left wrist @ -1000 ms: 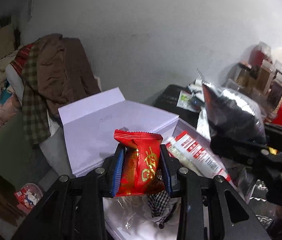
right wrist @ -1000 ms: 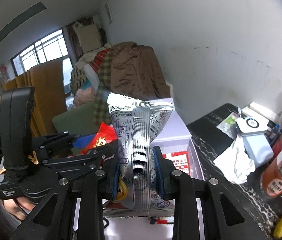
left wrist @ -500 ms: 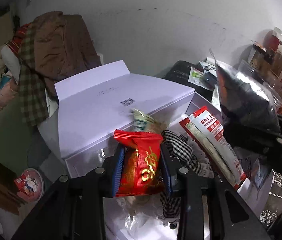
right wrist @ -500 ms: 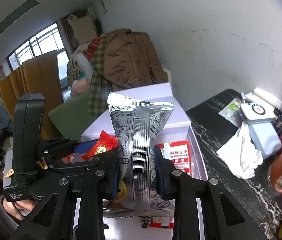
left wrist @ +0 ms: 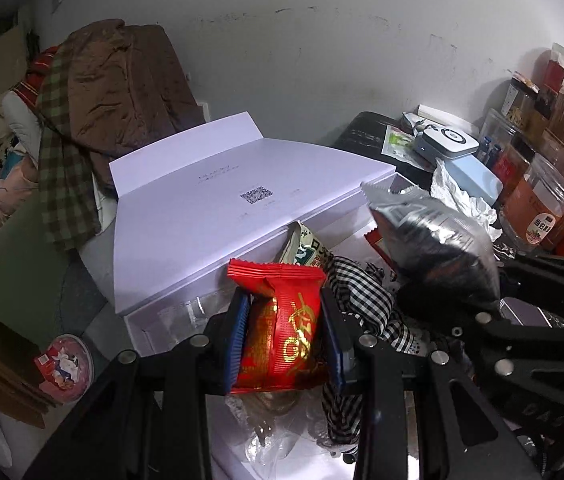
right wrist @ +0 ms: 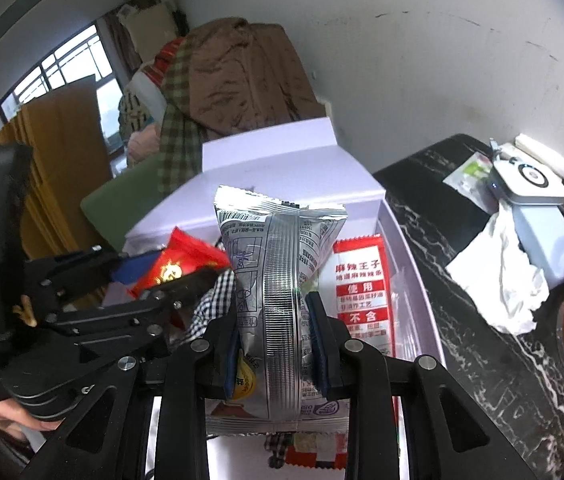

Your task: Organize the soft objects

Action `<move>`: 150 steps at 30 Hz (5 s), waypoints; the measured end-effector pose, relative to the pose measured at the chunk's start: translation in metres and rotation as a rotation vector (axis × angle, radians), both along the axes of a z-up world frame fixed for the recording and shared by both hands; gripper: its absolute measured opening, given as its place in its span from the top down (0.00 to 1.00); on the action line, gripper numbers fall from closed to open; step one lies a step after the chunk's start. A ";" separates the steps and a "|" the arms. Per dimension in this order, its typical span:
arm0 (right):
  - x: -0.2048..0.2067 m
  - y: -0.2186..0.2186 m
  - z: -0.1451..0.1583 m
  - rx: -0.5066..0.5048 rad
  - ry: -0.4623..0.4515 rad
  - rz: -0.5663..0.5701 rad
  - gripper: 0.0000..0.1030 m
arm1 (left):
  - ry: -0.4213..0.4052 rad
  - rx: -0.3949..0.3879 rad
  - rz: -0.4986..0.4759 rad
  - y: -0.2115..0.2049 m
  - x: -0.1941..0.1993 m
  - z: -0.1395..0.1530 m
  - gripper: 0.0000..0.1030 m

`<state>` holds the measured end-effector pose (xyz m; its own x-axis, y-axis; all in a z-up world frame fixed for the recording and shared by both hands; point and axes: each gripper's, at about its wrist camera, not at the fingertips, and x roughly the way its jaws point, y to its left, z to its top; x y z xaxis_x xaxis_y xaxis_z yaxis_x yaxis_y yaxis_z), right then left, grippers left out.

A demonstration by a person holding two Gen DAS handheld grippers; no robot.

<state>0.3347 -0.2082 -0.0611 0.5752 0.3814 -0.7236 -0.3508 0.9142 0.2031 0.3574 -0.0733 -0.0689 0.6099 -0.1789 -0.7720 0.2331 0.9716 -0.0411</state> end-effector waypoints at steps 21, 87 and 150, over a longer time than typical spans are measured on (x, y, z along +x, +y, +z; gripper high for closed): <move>-0.010 -0.010 0.012 0.000 0.004 -0.053 0.48 | 0.021 0.054 0.043 -0.007 0.002 0.016 0.56; -0.254 -0.008 0.205 -0.056 -0.549 -0.166 0.22 | -0.456 0.016 0.041 0.017 -0.220 0.212 0.18; -0.293 -0.022 0.111 -0.093 -0.294 -0.329 0.17 | -0.319 0.009 -0.021 -0.001 -0.269 0.138 0.08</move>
